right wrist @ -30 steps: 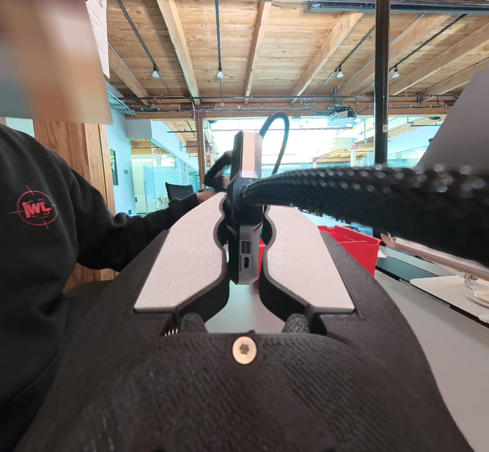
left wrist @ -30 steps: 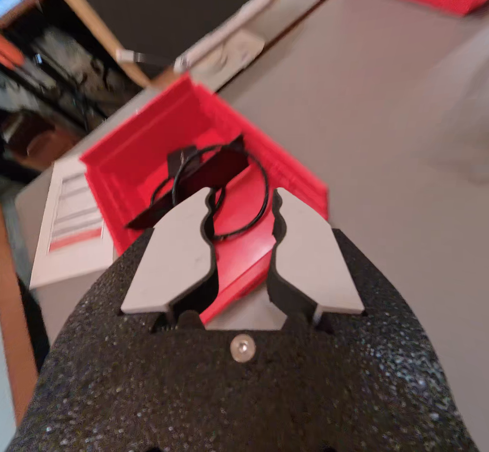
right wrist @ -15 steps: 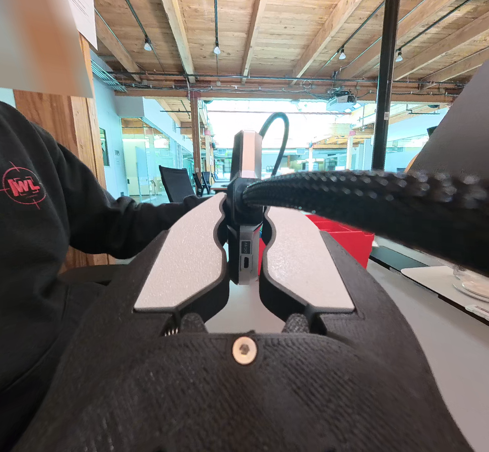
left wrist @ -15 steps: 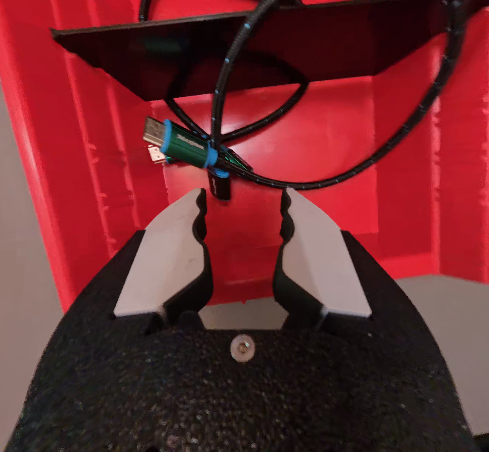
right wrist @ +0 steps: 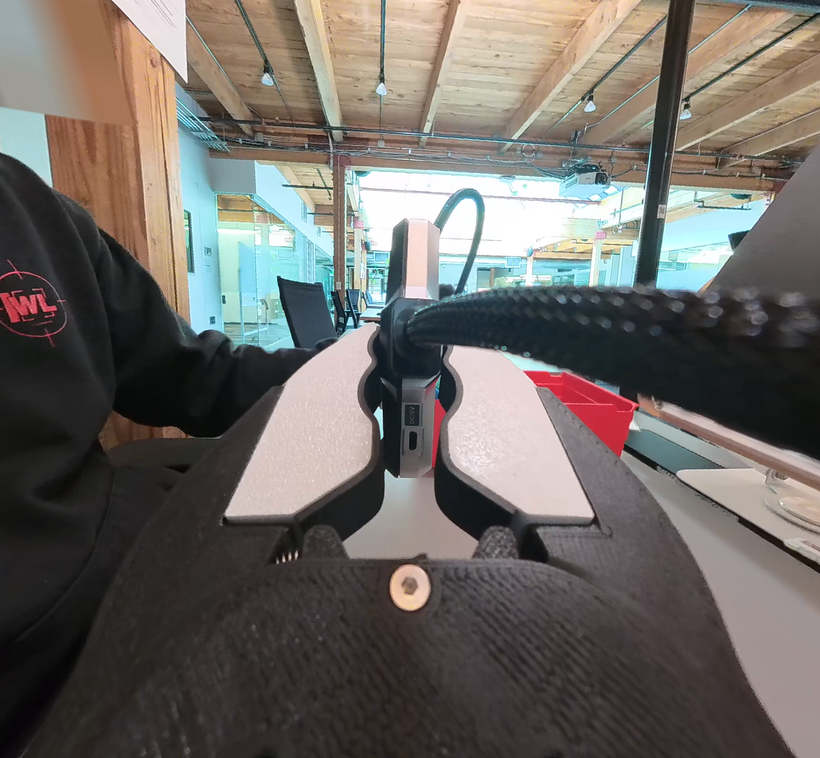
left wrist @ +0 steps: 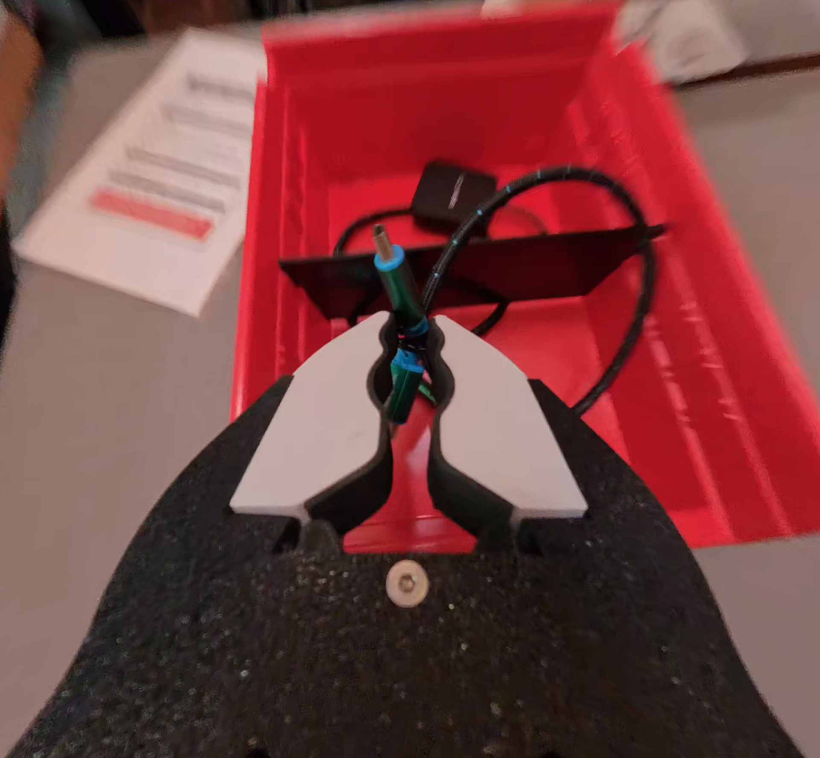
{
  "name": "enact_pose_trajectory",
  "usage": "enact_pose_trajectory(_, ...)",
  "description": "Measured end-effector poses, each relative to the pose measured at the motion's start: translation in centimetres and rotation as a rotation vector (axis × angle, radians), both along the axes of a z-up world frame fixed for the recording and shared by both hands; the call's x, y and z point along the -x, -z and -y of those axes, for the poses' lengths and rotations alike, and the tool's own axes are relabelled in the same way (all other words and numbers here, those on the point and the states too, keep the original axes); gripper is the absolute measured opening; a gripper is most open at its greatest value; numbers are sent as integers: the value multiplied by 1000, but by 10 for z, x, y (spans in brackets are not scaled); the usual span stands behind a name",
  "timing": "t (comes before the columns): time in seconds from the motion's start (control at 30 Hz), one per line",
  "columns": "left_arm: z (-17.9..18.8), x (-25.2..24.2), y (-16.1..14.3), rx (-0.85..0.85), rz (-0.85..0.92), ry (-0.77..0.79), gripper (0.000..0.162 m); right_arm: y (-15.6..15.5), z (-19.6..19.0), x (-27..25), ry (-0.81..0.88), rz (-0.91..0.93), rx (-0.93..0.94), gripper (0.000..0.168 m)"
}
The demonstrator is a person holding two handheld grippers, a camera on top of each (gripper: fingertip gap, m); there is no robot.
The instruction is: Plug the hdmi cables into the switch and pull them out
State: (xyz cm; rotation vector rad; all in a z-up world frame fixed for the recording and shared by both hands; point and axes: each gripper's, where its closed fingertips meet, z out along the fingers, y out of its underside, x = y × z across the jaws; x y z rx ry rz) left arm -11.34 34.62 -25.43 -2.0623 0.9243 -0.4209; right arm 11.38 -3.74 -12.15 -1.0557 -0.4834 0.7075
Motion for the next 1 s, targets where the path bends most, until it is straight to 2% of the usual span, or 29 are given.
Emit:
enact_pose_trajectory(0.03, 7, -3, -20, -63, 35, 43, 11, -1, 1, 0, 0, 1, -4, 22)
enact_pose_trajectory(0.17, 49, -18, -107, -340, 100, 245, 10, -5, 4, -3, 0, -9, -20, 22)
enact_pose_trajectory(0.3, 121, -41, -182, -511, 229, 532, 10, -11, 8, -5, -4, -26, -40, 22)
enact_pose_trajectory(0.4, 169, -49, -216, -626, 272, 706, 10, -14, 12, -7, 3, -27, -52, 22)
enact_pose_trajectory(0.47, 199, -53, -225, -690, 273, 824, 10, -17, 15, -8, 10, -24, -59, 22)
enact_pose_trajectory(0.63, 242, -65, -219, -793, 160, 927, 10, -21, 21, -19, 20, -55, -73, 22)
enact_pose_trajectory(0.77, 258, -83, -202, -1048, -84, 873, 10, -20, 22, -33, 2, -146, -62, 22)
enact_pose_trajectory(0.83, 264, -94, -176, -1139, -263, 884, 10, -20, 22, -39, -7, -186, -66, 22)
enact_pose_trajectory(0.93, 264, -108, -121, -1209, -516, 891, 11, -20, 24, -48, 3, -221, -68, 22)
enact_pose_trajectory(1.0, 255, -115, -92, -1318, -648, 800, 10, -20, 30, -52, -17, -235, -79, 22)
